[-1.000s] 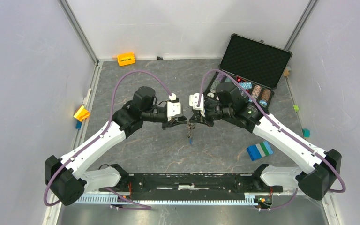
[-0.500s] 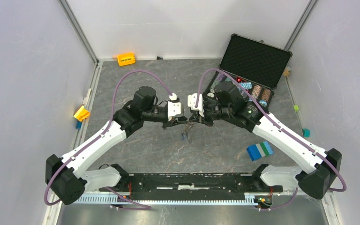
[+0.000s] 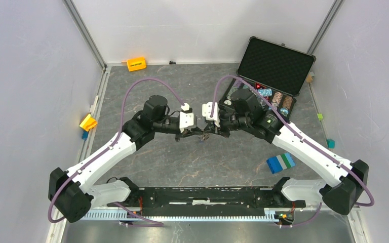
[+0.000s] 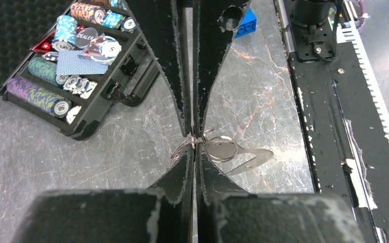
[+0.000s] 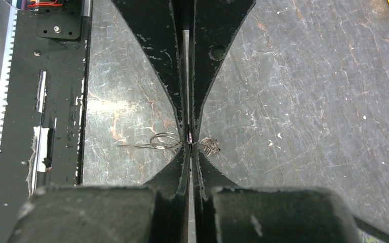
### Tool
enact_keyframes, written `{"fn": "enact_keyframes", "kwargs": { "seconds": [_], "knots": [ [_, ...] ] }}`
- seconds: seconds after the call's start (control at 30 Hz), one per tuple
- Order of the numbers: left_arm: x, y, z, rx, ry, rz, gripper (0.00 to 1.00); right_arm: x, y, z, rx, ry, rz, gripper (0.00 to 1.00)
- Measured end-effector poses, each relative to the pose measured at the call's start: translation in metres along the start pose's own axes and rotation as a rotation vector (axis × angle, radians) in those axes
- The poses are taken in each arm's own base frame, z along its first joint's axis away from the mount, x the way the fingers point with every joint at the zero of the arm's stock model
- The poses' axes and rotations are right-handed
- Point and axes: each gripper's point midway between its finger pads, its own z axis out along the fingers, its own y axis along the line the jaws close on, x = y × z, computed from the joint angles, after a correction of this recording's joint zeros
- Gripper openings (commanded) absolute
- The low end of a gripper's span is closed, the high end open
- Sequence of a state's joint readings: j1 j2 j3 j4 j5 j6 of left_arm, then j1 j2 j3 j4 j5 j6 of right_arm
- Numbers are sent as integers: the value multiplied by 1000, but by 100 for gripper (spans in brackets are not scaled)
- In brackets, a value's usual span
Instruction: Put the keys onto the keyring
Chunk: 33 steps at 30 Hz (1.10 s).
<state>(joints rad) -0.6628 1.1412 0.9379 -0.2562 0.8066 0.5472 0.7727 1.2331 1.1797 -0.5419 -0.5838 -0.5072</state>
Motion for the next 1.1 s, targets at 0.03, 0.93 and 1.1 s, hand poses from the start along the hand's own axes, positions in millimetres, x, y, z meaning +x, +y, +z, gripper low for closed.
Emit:
{"fn": "enact_keyframes", "kwargs": {
  "seconds": [0.03, 0.93, 1.1],
  "knots": [
    [0, -1, 0, 4, -8, 3, 2, 0, 1, 1, -2, -4, -3, 20],
    [-15, -35, -6, 146, -230, -54, 2, -7, 37, -5, -106, -181, -117, 21],
    [-16, -36, -6, 152, -238, -53, 2, -8, 38, -4, -113, -191, -119, 12]
  ]
}}
